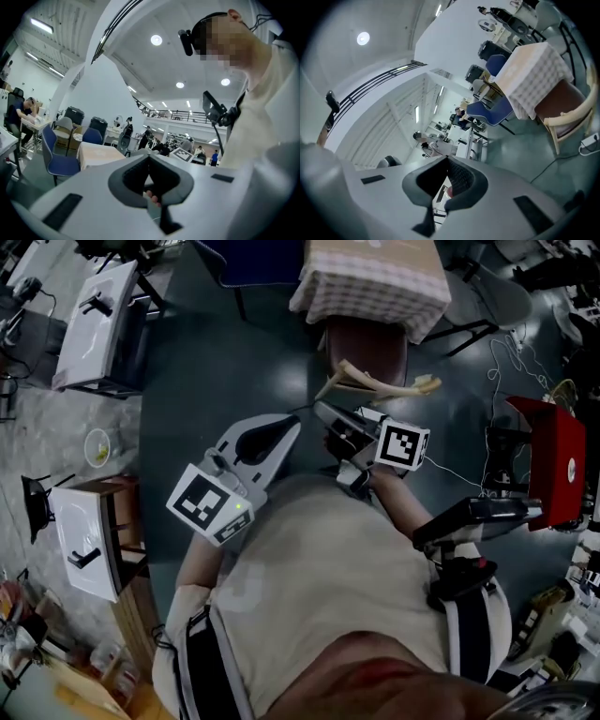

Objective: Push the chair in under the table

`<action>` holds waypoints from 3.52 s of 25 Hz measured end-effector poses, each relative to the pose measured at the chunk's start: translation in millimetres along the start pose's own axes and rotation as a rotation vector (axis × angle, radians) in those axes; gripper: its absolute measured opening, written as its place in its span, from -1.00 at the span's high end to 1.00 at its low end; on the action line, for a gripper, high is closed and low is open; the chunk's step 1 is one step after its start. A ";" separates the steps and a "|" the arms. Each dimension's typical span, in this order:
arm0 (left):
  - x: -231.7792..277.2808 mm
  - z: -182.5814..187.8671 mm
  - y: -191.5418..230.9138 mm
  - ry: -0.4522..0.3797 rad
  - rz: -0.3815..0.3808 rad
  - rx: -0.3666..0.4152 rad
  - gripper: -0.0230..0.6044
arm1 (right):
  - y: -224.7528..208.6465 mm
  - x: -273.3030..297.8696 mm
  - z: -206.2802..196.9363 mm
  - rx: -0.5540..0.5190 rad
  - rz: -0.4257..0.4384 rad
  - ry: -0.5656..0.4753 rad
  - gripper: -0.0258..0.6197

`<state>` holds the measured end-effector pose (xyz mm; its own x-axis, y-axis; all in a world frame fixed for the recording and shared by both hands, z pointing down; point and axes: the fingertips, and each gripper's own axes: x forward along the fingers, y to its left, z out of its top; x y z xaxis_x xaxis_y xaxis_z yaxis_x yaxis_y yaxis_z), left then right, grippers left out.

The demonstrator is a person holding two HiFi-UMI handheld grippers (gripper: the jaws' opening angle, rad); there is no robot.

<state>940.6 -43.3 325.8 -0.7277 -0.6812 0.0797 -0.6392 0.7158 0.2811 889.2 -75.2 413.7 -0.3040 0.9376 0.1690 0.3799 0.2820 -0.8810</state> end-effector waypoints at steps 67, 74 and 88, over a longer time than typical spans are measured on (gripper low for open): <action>256.5 -37.0 107.0 0.494 0.091 0.001 0.91 | -366.6 -188.1 69.1 0.856 -0.707 -0.254 0.88; 264.3 -44.0 129.8 0.528 0.012 0.026 0.91 | -383.2 -167.9 62.5 0.918 -0.668 -0.291 0.14; 264.3 -58.7 166.3 0.574 0.000 0.012 0.91 | -424.2 -165.7 39.3 0.959 -0.839 -0.287 0.10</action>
<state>656.6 -113.4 449.7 -0.4784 -0.6530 0.5871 -0.6445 0.7152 0.2703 744.0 -358.2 742.1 -0.3626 0.4379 0.8227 -0.7493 0.3879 -0.5367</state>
